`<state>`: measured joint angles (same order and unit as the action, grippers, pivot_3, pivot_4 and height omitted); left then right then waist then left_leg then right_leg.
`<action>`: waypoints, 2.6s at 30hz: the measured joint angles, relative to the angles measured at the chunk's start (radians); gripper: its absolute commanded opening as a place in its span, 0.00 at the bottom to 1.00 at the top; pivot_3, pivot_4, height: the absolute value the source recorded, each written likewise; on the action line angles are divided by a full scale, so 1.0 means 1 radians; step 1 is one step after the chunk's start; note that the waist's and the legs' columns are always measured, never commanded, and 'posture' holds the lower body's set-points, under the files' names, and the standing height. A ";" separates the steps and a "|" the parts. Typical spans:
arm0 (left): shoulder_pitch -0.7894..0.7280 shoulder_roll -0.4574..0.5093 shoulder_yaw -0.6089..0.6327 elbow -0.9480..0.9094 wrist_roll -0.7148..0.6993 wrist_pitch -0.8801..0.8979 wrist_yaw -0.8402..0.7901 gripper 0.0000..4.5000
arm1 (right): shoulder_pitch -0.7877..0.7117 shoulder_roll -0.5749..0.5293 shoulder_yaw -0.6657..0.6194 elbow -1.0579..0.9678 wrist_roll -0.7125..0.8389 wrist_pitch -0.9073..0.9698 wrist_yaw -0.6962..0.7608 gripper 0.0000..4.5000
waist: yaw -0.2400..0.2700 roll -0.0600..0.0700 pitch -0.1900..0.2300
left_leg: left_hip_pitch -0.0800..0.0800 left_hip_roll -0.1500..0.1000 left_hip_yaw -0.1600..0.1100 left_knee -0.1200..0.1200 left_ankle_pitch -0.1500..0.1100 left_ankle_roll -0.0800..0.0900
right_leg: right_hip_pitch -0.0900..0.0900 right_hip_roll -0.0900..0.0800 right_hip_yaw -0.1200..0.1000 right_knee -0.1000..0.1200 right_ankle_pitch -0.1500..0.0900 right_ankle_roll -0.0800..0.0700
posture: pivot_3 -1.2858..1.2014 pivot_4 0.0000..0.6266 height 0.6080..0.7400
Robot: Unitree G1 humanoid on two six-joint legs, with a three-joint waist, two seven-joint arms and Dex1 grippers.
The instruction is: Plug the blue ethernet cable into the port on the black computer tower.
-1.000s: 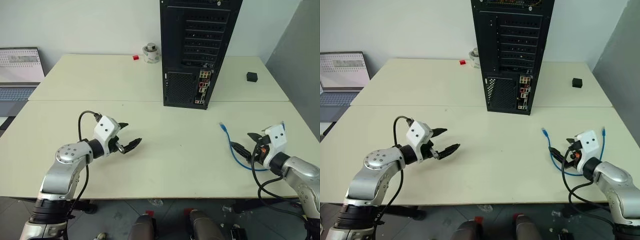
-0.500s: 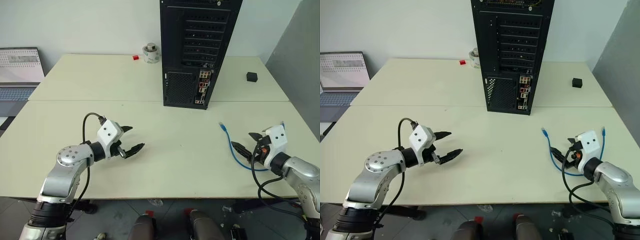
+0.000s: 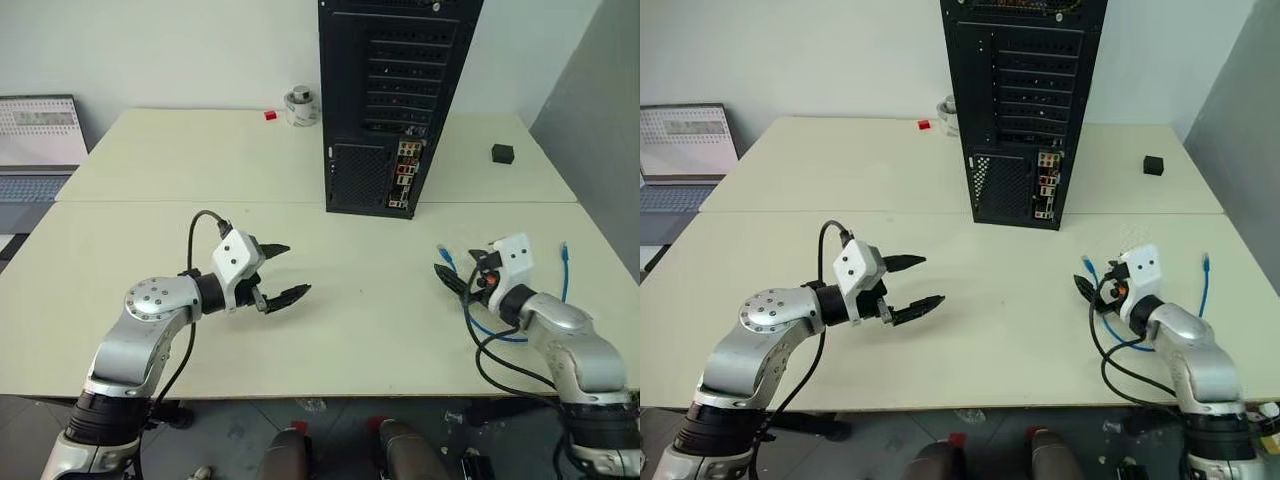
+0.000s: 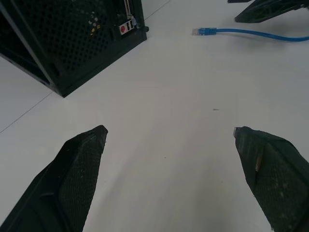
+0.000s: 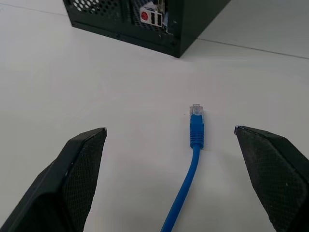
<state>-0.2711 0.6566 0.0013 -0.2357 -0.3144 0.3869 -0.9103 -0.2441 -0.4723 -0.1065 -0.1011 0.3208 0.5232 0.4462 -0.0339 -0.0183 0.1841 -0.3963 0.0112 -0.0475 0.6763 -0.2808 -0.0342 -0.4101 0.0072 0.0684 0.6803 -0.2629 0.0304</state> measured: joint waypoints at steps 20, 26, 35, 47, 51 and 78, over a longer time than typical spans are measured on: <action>0.010 -0.002 -0.017 -0.001 0.006 -0.025 -0.018 1.00 | -0.119 0.042 0.047 0.284 -0.136 -0.142 -0.041 0.24 | 0.004 0.000 0.000 | 0.000 -0.001 0.000 0.000 0.000 0.000 | 0.000 0.000 0.000 0.000 0.000 0.000 | 0.52 0.24 1.00; 0.002 -0.003 -0.039 0.042 0.007 -0.053 -0.048 1.00 | -0.097 0.021 0.058 0.221 -0.141 -0.107 0.003 0.03 | 0.002 0.000 0.000 | 0.000 -0.001 0.000 0.000 0.000 0.000 | 0.000 0.000 0.000 0.000 0.000 0.000 | 0.52 0.24 1.00; -0.121 0.000 -0.125 0.164 0.018 -0.113 -0.188 1.00 | -0.125 -0.075 0.251 -0.103 -0.083 -0.031 0.292 0.02 | 0.001 0.000 0.000 | -0.001 0.000 -0.001 0.000 0.000 0.000 | 0.000 0.001 -0.002 0.000 0.000 0.000 | 0.52 0.24 1.00; -0.220 -0.045 -0.232 0.239 0.046 -0.155 -0.309 1.00 | -0.238 -0.138 0.441 -0.185 -0.075 0.010 0.499 0.02 | 0.001 0.000 0.000 | -0.002 0.000 -0.002 0.001 0.000 0.000 | 0.000 0.000 -0.003 0.000 0.000 0.000 | 0.52 0.24 1.00; -0.233 -0.050 -0.243 0.247 0.050 -0.160 -0.341 1.00 | -0.241 -0.133 0.456 -0.185 -0.084 0.010 0.506 0.02 | 0.002 0.000 0.000 | -0.002 0.000 -0.003 0.001 0.000 0.000 | 0.000 0.000 -0.003 0.000 0.000 0.000 | 0.52 0.24 1.00; -0.256 -0.076 -0.274 0.322 0.107 -0.227 -0.366 0.06 | -0.267 -0.111 0.489 -0.211 -0.117 0.022 0.516 0.02 | 0.002 0.000 0.000 | -0.002 0.000 -0.004 0.001 0.000 0.000 | 0.000 0.000 -0.003 0.000 0.000 0.000 | 0.52 0.24 1.00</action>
<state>-0.5270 0.5803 -0.2728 0.0866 -0.2072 0.1601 -1.2768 -0.5114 -0.5832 0.3824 -0.3120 0.2040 0.5448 0.9621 -0.0323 -0.0183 0.1842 -0.3979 0.0109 -0.0511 0.6776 -0.2808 -0.0342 -0.4105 0.0076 0.0654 0.6804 -0.2629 0.0303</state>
